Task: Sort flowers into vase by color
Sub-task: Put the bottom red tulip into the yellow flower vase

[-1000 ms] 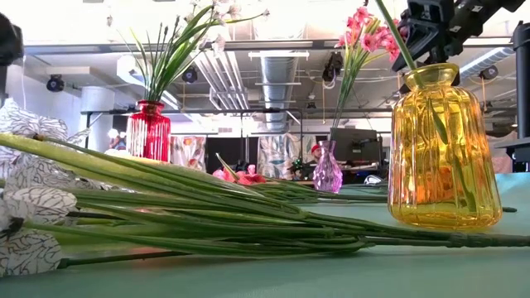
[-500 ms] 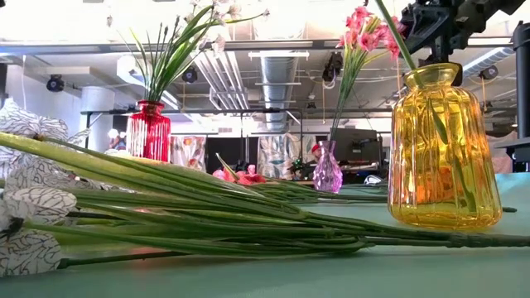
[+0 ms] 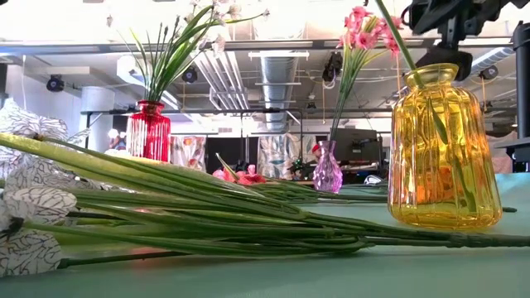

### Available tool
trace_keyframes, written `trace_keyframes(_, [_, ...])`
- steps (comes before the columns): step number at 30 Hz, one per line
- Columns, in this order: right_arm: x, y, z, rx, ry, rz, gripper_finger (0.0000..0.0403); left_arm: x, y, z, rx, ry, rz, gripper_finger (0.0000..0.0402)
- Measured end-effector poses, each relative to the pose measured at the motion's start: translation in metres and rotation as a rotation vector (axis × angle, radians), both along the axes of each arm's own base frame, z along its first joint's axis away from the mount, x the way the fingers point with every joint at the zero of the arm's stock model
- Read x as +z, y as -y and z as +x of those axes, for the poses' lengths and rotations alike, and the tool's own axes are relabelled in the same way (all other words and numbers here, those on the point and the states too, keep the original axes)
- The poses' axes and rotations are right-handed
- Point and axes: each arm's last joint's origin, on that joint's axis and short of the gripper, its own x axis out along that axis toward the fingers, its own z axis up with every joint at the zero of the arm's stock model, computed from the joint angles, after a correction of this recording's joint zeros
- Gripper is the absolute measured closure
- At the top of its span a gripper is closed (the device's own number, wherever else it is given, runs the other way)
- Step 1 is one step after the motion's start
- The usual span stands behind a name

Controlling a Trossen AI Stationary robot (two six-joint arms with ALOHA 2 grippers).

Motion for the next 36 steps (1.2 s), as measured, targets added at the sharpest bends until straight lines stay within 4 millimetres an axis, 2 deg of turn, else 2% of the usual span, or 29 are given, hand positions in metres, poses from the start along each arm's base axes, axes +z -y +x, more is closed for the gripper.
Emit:
trace_keyframes(5, [0.006, -0.004, -0.010, -0.007, 0.046, 0.019, 0.0140, 0.007, 0.006, 0.006, -0.089, 0.178, 0.130, 0.0401])
trace_keyframes(12, [0.022, -0.012, -0.043, -0.013, 0.211, -0.010, 0.0144, 0.012, 0.013, 0.016, -0.166, 0.365, 0.314, 0.0401])
trace_keyframes(16, [0.026, -0.013, -0.049, -0.022, 0.261, -0.027, 0.0140, 0.019, 0.017, 0.027, -0.224, 0.457, 0.438, 0.0401])
trace_keyframes(24, [0.032, -0.012, -0.047, -0.027, 0.350, -0.075, 0.0138, 0.026, 0.018, 0.059, -0.280, 0.559, 0.687, 0.0401])
trace_keyframes(31, [0.040, -0.010, -0.041, -0.011, 0.466, -0.136, 0.0138, 0.024, 0.008, 0.096, -0.317, 0.593, 0.774, 0.0401])
trace_keyframes(36, [0.043, -0.008, -0.025, 0.016, 0.513, -0.174, 0.0138, 0.024, 0.004, 0.123, -0.412, 0.792, 0.817, 0.0401])
